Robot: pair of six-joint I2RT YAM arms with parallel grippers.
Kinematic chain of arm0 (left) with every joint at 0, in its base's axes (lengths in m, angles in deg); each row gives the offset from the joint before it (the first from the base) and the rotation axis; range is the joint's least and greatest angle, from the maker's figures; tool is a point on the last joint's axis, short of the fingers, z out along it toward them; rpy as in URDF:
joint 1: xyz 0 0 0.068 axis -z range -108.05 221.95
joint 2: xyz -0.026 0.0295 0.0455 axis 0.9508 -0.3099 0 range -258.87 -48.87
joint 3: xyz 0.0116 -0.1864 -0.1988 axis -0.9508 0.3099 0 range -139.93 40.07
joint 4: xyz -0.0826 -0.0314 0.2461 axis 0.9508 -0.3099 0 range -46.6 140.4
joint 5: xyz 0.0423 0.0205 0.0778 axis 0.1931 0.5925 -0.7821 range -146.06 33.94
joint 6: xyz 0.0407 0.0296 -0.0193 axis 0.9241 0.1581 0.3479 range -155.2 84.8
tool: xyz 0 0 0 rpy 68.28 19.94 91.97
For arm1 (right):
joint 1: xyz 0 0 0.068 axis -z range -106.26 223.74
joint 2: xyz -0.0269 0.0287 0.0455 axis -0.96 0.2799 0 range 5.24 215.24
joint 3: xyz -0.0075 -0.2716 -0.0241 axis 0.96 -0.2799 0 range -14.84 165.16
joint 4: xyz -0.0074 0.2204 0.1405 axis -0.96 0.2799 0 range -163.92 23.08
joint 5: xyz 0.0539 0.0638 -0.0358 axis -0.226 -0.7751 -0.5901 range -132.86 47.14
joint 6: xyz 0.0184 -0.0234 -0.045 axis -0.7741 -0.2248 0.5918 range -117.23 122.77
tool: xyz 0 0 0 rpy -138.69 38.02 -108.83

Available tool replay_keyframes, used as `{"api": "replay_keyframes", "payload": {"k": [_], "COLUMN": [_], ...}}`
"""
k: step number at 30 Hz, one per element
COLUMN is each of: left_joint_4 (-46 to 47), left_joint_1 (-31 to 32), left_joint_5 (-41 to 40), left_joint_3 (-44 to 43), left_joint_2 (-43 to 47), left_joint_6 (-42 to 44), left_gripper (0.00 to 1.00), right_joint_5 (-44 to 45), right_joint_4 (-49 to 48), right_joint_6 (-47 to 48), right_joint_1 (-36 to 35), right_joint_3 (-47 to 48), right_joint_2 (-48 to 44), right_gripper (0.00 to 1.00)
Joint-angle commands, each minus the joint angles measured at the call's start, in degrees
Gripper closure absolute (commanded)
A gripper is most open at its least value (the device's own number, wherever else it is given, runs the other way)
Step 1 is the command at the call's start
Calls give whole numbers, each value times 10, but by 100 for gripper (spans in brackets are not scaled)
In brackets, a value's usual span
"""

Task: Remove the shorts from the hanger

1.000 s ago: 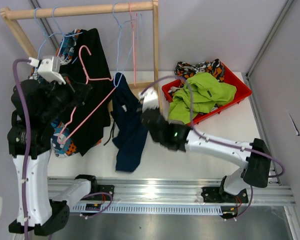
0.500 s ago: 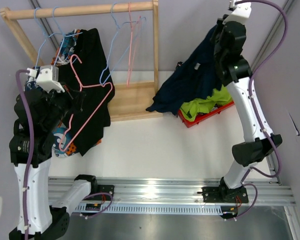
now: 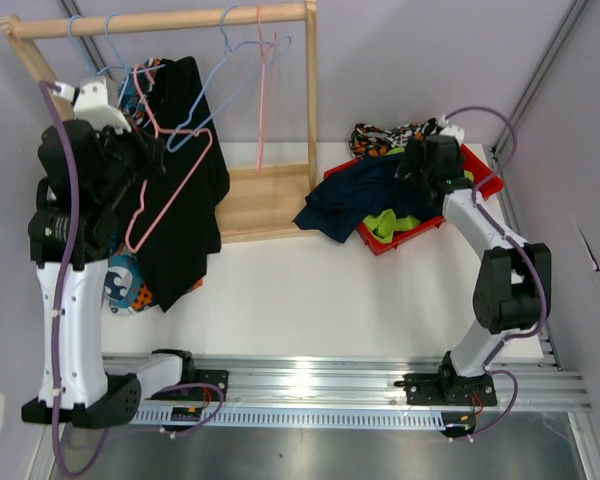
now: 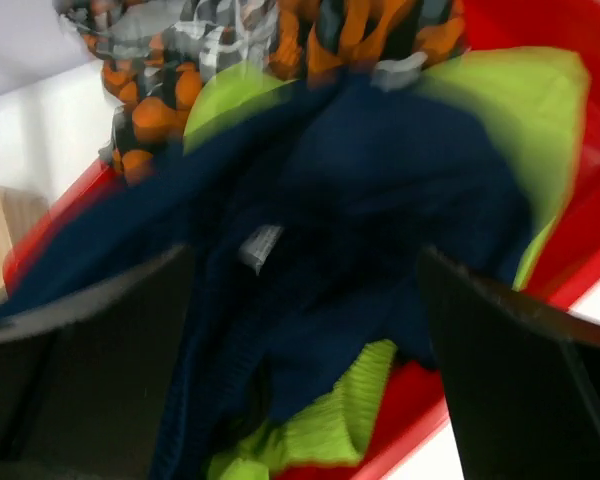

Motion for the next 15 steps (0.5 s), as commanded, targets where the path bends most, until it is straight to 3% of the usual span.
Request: {"api": "replay_keyframes", "payload": {"k": [1, 10, 15], "left_joint_4": [42, 47, 78], "left_joint_1": [-3, -1, 11], "left_joint_5": [0, 31, 81], "left_joint_3": [-93, -240, -274], "left_joint_2": [-35, -140, -188], "left_joint_6": [15, 6, -19], "left_gripper": [100, 100, 100], "right_joint_5": [-34, 2, 30], "right_joint_4": [-82, -119, -104], "right_joint_6": [-67, -105, -121], "right_joint_1": [-26, -192, -260], "right_joint_3": [-108, -392, -438], "right_joint_2": [-119, -354, -409], "right_gripper": [0, 1, 1]}}
